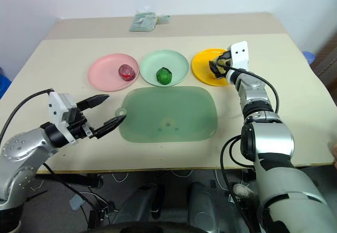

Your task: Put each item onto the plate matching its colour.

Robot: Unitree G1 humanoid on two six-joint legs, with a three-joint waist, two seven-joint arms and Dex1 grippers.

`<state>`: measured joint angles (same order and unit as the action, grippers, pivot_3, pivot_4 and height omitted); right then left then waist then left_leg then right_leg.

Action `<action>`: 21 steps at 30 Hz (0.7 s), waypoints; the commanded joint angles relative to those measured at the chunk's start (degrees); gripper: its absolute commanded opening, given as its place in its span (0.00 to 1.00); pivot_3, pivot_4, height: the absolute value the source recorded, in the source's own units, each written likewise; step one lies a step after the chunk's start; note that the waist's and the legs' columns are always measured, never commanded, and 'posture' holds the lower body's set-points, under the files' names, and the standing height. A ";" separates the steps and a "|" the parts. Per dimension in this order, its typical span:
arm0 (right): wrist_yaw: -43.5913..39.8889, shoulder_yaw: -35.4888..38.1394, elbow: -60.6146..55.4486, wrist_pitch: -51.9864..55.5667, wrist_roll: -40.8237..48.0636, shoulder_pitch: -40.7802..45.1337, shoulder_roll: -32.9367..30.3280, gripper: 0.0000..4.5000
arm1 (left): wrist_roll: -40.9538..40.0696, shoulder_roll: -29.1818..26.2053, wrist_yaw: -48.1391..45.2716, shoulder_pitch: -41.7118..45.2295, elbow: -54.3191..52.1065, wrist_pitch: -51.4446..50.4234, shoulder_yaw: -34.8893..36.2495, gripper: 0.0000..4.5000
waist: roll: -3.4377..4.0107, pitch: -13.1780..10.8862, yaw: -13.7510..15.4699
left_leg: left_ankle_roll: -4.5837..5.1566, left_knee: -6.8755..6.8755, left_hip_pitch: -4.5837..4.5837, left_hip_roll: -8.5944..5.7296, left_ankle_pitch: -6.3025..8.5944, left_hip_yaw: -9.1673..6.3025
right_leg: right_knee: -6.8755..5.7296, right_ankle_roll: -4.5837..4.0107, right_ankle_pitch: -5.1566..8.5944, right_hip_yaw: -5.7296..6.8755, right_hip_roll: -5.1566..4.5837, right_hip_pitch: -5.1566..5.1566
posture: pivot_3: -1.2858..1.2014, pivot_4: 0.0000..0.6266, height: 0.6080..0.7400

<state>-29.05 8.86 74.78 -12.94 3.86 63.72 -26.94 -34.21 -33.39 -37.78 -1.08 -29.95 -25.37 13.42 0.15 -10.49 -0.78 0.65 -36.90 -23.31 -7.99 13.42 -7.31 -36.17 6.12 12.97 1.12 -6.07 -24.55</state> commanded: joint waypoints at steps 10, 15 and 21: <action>-15.35 1.17 -56.51 12.55 13.76 -31.55 -3.81 0.99 | 2.83 1.80 -3.84 0.88 7.16 8.02 -1.46 1.00 | 0.03 0.03 0.59 | 0.11 0.01 -0.02 0.09 0.08 -0.06 | 0.00 0.00 0.01 -0.15 0.05 -0.01 | 0.52 0.24 1.00; -14.68 3.48 -80.97 26.33 20.65 -50.26 -6.29 0.99 | 2.40 1.97 -3.93 0.14 7.19 8.10 -0.92 1.00 | 0.10 0.04 0.82 | 0.37 -0.06 -0.02 0.09 0.25 0.01 | -0.04 0.01 0.00 -0.62 0.22 -0.13 | 0.52 0.24 1.00; -13.53 7.82 -90.22 31.81 22.37 -60.13 -10.03 0.99 | 1.00 1.16 -4.09 -4.09 4.29 6.23 0.03 1.00 | 0.10 0.07 1.52 | 0.37 -0.07 0.08 0.11 0.29 0.04 | 0.05 -0.18 0.11 -0.79 0.30 -0.08 | 0.52 0.24 1.00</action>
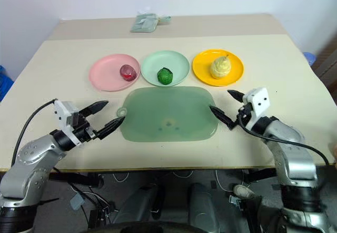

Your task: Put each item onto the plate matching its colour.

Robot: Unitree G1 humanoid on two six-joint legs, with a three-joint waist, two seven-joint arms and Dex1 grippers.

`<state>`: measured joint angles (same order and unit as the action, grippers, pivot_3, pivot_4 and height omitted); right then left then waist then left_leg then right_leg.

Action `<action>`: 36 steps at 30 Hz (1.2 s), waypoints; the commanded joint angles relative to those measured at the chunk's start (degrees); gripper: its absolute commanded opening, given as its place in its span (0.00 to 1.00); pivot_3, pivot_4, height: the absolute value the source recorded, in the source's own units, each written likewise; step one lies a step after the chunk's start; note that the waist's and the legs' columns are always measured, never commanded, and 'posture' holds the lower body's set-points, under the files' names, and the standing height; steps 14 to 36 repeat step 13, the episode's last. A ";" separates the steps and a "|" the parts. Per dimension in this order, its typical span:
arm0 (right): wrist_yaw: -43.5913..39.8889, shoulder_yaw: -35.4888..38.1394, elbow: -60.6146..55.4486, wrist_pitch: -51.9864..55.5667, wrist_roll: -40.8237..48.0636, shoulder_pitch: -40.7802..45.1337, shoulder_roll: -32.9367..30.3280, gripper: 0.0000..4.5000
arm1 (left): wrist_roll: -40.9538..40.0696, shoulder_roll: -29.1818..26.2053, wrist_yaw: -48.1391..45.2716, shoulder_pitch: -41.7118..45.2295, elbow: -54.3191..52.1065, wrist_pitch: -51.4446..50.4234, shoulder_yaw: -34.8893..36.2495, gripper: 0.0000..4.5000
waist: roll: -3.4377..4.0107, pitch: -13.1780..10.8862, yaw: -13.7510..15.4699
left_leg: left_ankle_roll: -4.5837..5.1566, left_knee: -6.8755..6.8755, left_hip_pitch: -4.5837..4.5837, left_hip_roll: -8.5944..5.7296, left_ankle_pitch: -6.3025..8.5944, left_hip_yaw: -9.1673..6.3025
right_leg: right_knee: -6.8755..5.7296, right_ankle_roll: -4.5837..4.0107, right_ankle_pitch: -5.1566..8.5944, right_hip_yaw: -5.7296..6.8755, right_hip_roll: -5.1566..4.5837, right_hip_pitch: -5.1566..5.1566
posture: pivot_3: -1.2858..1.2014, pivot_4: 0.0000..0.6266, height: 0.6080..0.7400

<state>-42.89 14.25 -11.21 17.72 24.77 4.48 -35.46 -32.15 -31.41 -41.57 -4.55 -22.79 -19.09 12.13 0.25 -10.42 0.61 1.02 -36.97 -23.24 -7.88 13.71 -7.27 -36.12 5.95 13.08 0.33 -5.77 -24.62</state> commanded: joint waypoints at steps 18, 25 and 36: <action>1.16 2.09 -7.06 1.50 1.20 -2.39 -1.41 0.99 | -1.27 -1.18 0.87 -0.01 -4.58 -1.77 0.37 1.00 | -0.01 0.00 0.25 | 0.01 -0.03 0.00 0.01 0.01 0.01 | 0.04 -0.01 0.00 0.00 -0.01 0.04 | 0.52 0.24 1.00; 1.16 2.09 -7.06 1.50 1.20 -2.39 -1.41 0.99 | -1.27 -1.18 0.87 -0.01 -4.58 -1.77 0.37 1.00 | -0.01 0.00 0.25 | 0.01 -0.03 0.00 0.01 0.01 0.01 | 0.04 -0.01 0.00 0.00 -0.01 0.04 | 0.52 0.24 1.00; 1.16 2.09 -7.06 1.50 1.20 -2.39 -1.41 0.99 | -1.27 -1.18 0.87 -0.01 -4.58 -1.77 0.37 1.00 | -0.01 0.00 0.25 | 0.01 -0.03 0.00 0.01 0.01 0.01 | 0.04 -0.01 0.00 0.00 -0.01 0.04 | 0.52 0.24 1.00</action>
